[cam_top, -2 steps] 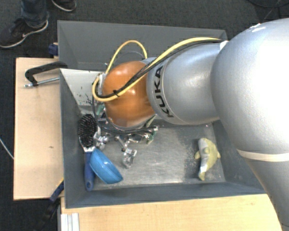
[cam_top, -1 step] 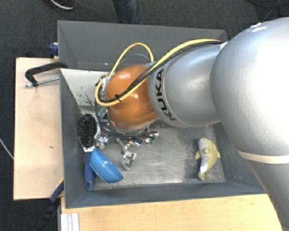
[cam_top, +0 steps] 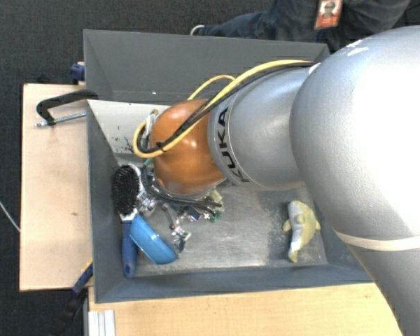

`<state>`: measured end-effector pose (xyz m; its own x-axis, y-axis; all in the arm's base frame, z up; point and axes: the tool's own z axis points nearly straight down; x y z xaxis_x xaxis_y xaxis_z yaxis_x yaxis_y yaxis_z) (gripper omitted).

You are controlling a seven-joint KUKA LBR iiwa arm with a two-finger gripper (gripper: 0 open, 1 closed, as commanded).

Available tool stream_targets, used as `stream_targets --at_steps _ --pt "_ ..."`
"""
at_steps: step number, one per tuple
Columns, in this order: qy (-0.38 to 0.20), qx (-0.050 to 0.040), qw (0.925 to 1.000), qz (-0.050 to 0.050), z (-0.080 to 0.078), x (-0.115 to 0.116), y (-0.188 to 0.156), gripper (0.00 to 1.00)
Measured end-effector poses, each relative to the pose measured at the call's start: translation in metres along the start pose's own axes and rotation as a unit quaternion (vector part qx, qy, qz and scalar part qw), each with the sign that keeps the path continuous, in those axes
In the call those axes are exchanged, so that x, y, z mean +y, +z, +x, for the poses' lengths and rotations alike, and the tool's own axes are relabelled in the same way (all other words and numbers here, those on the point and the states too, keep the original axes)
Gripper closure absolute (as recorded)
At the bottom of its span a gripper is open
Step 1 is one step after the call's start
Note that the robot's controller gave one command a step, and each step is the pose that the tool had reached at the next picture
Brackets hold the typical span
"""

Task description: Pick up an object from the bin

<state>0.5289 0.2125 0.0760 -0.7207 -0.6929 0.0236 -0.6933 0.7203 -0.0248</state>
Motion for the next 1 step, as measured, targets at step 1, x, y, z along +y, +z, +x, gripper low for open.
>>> stream_targets --at_steps 1 --pt "-0.004 -0.0147 0.9999 -0.005 -0.0078 0.0091 0.0004 1.0"
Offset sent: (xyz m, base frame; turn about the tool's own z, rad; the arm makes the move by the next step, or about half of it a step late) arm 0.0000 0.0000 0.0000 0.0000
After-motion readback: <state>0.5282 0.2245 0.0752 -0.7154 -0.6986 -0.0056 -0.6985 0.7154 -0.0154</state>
